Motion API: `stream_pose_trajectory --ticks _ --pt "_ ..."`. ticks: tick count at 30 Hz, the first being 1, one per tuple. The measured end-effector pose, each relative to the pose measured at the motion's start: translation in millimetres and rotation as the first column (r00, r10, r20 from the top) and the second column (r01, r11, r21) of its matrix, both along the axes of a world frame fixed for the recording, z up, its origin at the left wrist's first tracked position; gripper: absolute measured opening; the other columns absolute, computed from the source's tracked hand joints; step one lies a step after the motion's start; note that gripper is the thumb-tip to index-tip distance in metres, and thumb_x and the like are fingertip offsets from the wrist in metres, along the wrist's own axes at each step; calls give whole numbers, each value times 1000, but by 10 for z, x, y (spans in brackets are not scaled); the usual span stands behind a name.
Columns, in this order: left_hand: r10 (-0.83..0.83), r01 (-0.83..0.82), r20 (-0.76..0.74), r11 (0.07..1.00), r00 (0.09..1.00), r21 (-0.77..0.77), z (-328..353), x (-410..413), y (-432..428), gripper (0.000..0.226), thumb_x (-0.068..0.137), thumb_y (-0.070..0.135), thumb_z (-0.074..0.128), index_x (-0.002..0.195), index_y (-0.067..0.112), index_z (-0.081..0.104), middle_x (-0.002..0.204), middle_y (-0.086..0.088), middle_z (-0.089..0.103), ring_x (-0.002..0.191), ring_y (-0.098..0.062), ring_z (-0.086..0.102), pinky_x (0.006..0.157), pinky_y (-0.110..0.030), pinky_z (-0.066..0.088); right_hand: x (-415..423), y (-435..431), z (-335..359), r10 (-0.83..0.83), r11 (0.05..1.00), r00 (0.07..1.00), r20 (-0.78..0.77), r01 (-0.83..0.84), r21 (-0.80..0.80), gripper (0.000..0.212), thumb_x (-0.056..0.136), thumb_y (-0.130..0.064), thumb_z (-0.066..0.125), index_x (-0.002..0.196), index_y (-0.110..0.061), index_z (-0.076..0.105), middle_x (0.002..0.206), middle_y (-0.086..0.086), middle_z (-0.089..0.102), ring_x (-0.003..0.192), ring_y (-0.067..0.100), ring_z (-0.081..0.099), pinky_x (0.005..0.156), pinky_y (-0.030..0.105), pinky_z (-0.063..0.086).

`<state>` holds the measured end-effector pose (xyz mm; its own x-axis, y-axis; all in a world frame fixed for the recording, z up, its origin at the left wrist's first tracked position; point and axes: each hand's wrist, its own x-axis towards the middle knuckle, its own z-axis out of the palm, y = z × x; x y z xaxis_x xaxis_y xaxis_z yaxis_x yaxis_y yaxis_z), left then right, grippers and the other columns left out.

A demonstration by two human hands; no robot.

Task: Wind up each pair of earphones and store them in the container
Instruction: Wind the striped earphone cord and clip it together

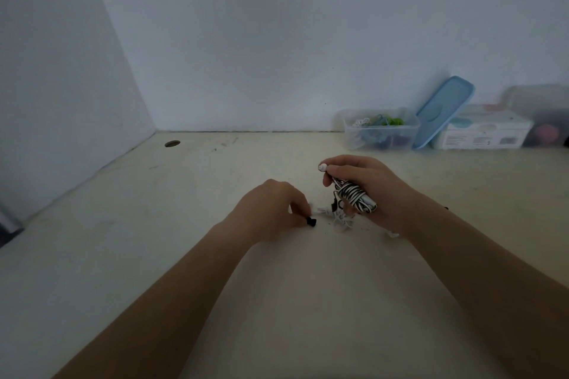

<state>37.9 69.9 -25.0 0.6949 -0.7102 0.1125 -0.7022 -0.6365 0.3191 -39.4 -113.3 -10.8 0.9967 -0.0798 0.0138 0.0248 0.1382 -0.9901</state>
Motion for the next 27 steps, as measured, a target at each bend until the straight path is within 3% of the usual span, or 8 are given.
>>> stream_pose_trajectory --ticks 5,11,15,19,27 --pt "-20 20 26 1000 999 13 -12 6 0 11 83 42 73 91 34 75 75 22 58 67 4 51 64 -21 42 19 -51 -51 21 1000 1000 1 -21 0 15 90 -14 65 101 -6 72 79 6 66 50 14 53 39 23 43" --pt "-15 16 8 988 1000 -155 -67 -15 51 6 76 27 75 79 31 72 74 17 63 64 1 55 62 -21 46 -24 -86 -89 -3 1000 1000 4 3 -21 10 89 -12 64 97 -9 69 78 8 68 56 20 50 39 22 42" --pt "-10 -33 -113 928 994 -372 1 -50 110 14 75 14 77 74 27 70 74 13 70 68 -6 66 64 -23 56 -86 -58 -69 0 1000 1000 7 0 -16 3 90 -8 63 91 -8 66 77 9 67 49 17 51 38 23 43" --pt "-14 -141 -259 810 966 -569 31 -98 74 17 74 1 77 75 17 69 72 3 73 67 -11 70 66 -20 54 -134 27 -52 -20 1000 999 29 21 -20 5 91 0 61 89 -3 64 76 12 66 47 10 56 40 18 44" --pt "-126 -242 -443 692 887 -680 -22 -149 29 21 81 -3 73 94 13 74 77 -7 75 71 -17 71 72 -28 59 -196 108 -56 -45 996 998 51 48 -72 6 91 2 62 96 3 64 84 19 68 51 7 61 45 13 46"
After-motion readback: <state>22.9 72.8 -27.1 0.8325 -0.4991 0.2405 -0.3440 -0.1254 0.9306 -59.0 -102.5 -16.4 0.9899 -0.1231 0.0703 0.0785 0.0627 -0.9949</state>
